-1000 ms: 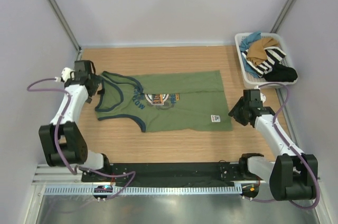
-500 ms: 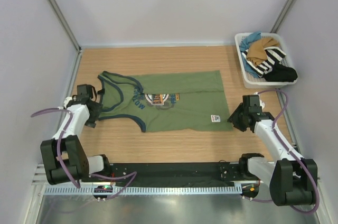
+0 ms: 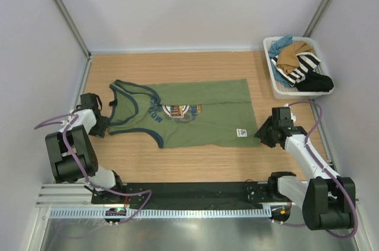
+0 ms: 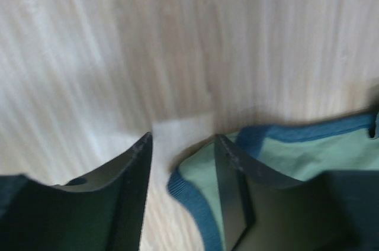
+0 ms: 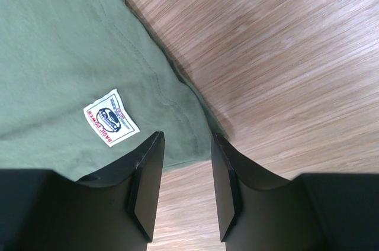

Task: Fold and stack the tank tops
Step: Fold the tank top

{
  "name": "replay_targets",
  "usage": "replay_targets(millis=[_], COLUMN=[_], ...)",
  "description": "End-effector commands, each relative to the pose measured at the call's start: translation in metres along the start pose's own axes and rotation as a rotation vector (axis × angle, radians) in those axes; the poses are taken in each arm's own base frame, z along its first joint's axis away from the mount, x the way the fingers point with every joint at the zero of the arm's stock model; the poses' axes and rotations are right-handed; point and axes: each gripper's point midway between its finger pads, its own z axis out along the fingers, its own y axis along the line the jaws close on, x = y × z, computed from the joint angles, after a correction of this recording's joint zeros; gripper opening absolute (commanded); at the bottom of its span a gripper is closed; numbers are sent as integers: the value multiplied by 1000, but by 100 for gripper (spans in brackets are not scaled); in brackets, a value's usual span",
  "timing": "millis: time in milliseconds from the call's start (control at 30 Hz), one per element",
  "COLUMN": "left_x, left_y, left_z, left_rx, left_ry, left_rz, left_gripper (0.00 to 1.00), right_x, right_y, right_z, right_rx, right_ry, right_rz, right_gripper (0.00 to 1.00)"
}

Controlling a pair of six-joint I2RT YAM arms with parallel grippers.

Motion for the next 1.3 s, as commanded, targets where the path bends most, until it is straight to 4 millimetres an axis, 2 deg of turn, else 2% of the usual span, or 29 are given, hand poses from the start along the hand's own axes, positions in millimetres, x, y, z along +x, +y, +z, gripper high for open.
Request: replay_targets(millis=[0, 167, 267, 300, 367, 400, 433, 467, 500, 533, 567, 600, 633, 667, 700, 800, 900, 933, 1067, 1200, 1267], left_x=[-2, 7, 12, 13, 9, 8, 3, -1, 3, 3, 1, 9, 8, 16, 15, 14, 14, 18, 25, 32, 35], left_y=[-23, -28, -28, -27, -27, -25, -20, -20, -13, -16, -19, -12, -20, -18, -20, -23, -28, -27, -43, -43, -43], left_z=[13, 20, 20, 19, 13, 11, 9, -2, -3, -7, -17, -15, -19, -19, -25, -28, -26, -19, -11, -3, 1], left_rx=[69, 83, 97, 100, 116, 115, 98, 122, 120, 155, 204, 217, 271, 286, 310, 324, 319, 296, 318, 295, 291], left_ry=[8, 50, 68, 70, 52, 44, 20, 5, 5, 2, -9, 7, 2, 23, 15, 14, 27, 43, 94, 106, 104], left_rz=[-23, -25, -30, -30, -34, -37, -55, -69, -76, -99, -116, -120, -127, -117, -117, -91, -70, -59, -19, 7, 25], left_gripper=[45, 38, 36, 30, 25, 24, 24, 27, 30, 33, 42, 47, 50, 54, 56, 61, 61, 61, 54, 47, 26], right_x=[0, 3, 6, 6, 8, 9, 9, 9, 10, 9, 8, 8, 7, 6, 6, 5, 4, 5, 5, 6, 6], right_y=[8, 6, 5, 6, 5, 4, 4, 5, 4, 4, 4, 4, 5, 5, 5, 5, 6, 6, 6, 3, 2], right_z=[3, 6, 10, 11, 12, 13, 14, 13, 14, 13, 13, 13, 12, 12, 12, 12, 12, 12, 11, 10, 10], right_rx=[-40, -30, -31, -39, -34, -31, -30, -32, -29, -28, -27, -28, -27, -28, -27, -24, -25, -24, -28, -11, -2], right_ry=[6, 14, 21, 22, 32, 37, 36, 38, 42, 39, 38, 37, 32, 29, 30, 31, 30, 33, 31, 30, 32], right_rz=[19, 24, 34, 36, 39, 39, 39, 37, 37, 37, 37, 36, 36, 36, 33, 30, 28, 30, 34, 40, 40], right_gripper=[43, 40, 39, 36, 26, 19, 16, 14, 14, 14, 14, 14, 14, 14, 15, 15, 15, 15, 15, 15, 15])
